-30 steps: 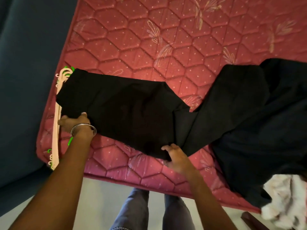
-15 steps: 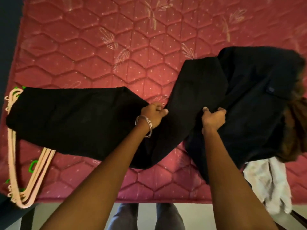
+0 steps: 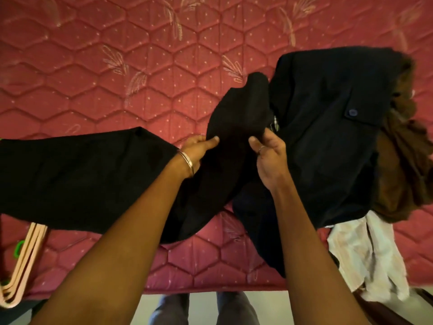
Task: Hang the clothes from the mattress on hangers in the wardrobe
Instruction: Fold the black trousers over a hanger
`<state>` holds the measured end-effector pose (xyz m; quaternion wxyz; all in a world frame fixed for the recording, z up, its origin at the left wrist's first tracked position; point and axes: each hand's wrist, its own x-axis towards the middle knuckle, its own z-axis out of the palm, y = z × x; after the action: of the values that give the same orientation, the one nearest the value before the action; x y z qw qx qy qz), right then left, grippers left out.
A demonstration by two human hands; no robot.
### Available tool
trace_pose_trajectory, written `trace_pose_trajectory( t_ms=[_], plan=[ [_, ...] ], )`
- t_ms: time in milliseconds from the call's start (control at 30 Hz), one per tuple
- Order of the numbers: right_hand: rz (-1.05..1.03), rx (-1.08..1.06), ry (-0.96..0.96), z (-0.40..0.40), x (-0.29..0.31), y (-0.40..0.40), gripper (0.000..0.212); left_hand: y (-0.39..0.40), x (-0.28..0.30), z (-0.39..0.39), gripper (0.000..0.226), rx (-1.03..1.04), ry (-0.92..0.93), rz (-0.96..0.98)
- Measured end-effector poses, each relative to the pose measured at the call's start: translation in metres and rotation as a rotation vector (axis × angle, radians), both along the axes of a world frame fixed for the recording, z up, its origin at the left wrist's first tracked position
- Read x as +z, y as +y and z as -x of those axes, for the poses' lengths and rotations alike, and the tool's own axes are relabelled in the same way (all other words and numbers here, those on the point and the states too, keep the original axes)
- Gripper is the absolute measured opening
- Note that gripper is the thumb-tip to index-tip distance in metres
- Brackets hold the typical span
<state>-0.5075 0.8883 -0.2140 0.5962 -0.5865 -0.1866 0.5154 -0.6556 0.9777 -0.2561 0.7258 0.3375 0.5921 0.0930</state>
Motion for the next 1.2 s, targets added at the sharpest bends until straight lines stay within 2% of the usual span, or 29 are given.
trace_pose_trajectory(
  t_ms=[100, 167, 233, 267, 300, 333, 400, 433, 500, 600, 667, 700, 733, 767, 800, 867, 933, 967, 1033, 1167, 1200],
  plan=[
    [-0.125, 0.236, -0.020, 0.006, 0.015, 0.023, 0.032, 0.017, 0.023, 0.021, 0.040, 0.131, -0.236, 0.129],
    [-0.089, 0.335, -0.188, 0.008, 0.016, 0.037, 0.026, 0.036, 0.033, 0.051, 0.045, 0.274, -0.356, 0.050],
    [0.041, 0.287, -0.469, 0.004, 0.006, 0.044, 0.024, 0.061, 0.040, 0.095, 0.069, 0.463, -0.468, -0.126],
    [0.171, 0.196, -0.619, 0.001, -0.006, 0.043, 0.023, 0.068, 0.048, 0.117, 0.075, 0.558, -0.504, -0.231],
    [0.334, 0.087, -0.732, -0.001, -0.016, 0.038, 0.025, 0.073, 0.053, 0.137, 0.072, 0.647, -0.536, -0.321],
    [0.492, 0.012, -0.799, 0.000, -0.025, 0.030, 0.033, 0.073, 0.058, 0.154, 0.058, 0.736, -0.463, -0.407],
    [0.732, 0.042, -0.781, 0.013, -0.040, 0.013, 0.056, 0.068, 0.059, 0.184, 0.032, 0.807, -0.163, -0.553],
    [0.812, 0.095, -0.765, 0.022, -0.044, 0.006, 0.067, 0.066, 0.053, 0.194, 0.033, 0.797, -0.007, -0.589],
    [0.895, 0.173, -0.814, 0.040, -0.051, -0.003, 0.082, 0.055, 0.032, 0.214, 0.040, 0.744, 0.255, -0.500],
    [0.926, 0.105, -0.815, 0.052, -0.060, -0.004, 0.095, 0.032, 0.005, 0.224, 0.051, 0.533, 0.727, -0.359],
    [0.907, -0.022, -0.674, 0.051, -0.061, -0.002, 0.087, 0.007, 0.004, 0.207, 0.051, 0.328, 1.109, -0.390],
    [0.874, -0.133, -0.557, 0.050, -0.058, 0.000, 0.070, -0.008, 0.008, 0.196, 0.048, 0.243, 1.226, -0.449],
    [0.815, -0.269, -0.399, 0.048, -0.053, 0.000, 0.046, -0.019, 0.013, 0.183, 0.044, 0.152, 1.259, -0.544],
    [0.752, -0.385, -0.210, 0.046, -0.045, 0.001, 0.026, -0.029, 0.012, 0.172, 0.039, 0.054, 1.202, -0.673],
    [0.679, -0.452, -0.015, 0.043, -0.038, 0.001, 0.017, -0.040, 0.009, 0.163, 0.034, -0.054, 1.067, -0.822],
    [0.467, -0.495, 0.343, 0.038, -0.020, -0.002, 0.009, -0.064, 0.003, 0.140, 0.035, -0.322, 0.692, -1.088],
    [0.214, -0.475, 0.584, 0.033, -0.005, -0.008, 0.017, -0.088, 0.006, 0.109, 0.056, -0.647, 0.424, -1.114],
    [0.123, -0.462, 0.652, 0.032, 0.003, -0.013, 0.023, -0.097, 0.010, 0.094, 0.067, -0.817, 0.397, -1.058],
    [0.021, -0.438, 0.684, 0.025, 0.017, -0.023, 0.035, -0.114, 0.008, 0.069, 0.078, -1.055, 0.439, -0.970],
    [-0.160, -0.466, 0.566, 0.000, 0.035, -0.039, 0.073, -0.128, 0.006, 0.061, 0.093, -0.985, 0.325, -0.950],
    [-0.208, -0.491, 0.496, -0.008, 0.038, -0.045, 0.075, -0.129, 0.006, 0.061, 0.096, -1.003, 0.297, -0.980]
  ],
)
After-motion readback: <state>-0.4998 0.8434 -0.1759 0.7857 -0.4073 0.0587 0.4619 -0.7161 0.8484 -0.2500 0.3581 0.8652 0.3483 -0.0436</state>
